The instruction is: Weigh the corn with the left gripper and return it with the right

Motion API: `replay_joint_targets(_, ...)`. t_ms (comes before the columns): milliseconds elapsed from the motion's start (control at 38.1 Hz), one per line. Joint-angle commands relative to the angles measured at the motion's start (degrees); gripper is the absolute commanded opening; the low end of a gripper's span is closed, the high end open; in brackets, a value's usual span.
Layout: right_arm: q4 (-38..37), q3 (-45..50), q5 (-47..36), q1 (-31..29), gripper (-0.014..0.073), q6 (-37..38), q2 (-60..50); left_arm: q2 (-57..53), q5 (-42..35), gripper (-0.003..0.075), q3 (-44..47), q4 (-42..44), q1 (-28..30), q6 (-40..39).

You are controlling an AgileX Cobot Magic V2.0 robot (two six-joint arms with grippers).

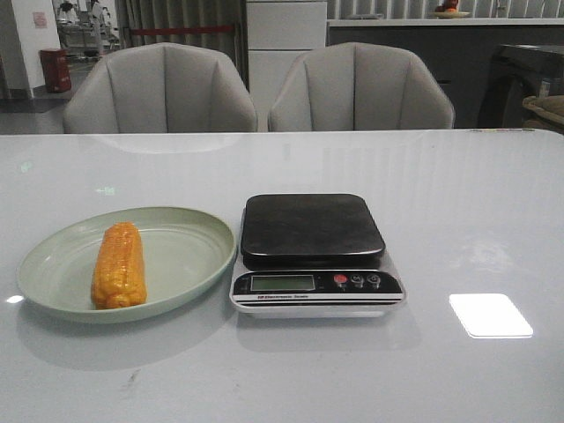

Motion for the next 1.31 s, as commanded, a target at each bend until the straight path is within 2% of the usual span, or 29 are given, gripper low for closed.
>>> replay_joint_targets(0, -0.59, 0.61, -4.89, -0.34, 0.0186, -0.39, -1.04, -1.11, -4.77, 0.0114, 1.76, 0.0, 0.25, -0.24)
replay_joint_targets(945, -0.59, 0.61, -4.89, -0.34, 0.0186, -0.39, -1.04, -1.11, -4.87, 0.0114, 1.76, 0.0, 0.25, -0.24)
replay_joint_targets(1076, -0.59, 0.61, -4.89, -0.34, 0.0186, -0.39, -1.04, -1.11, -8.23, 0.0114, 1.76, 0.0, 0.25, -0.24)
replay_joint_targets(1128, -0.59, 0.61, -4.89, -0.34, 0.0186, -0.39, -1.04, -1.11, -12.22, 0.0114, 1.76, -0.13, 0.25, -0.24)
replay_joint_targets(1207, -0.59, 0.61, -4.89, -0.34, 0.0186, -0.39, -1.04, -1.11, -19.32, 0.0114, 1.17, -4.98, 0.25, -0.83)
replay_joint_targets(1286, -0.59, 0.61, -4.89, -0.34, 0.0186, -0.39, -1.04, -0.56, -17.56, 0.0114, -1.81, -9.67, 0.25, -0.83)
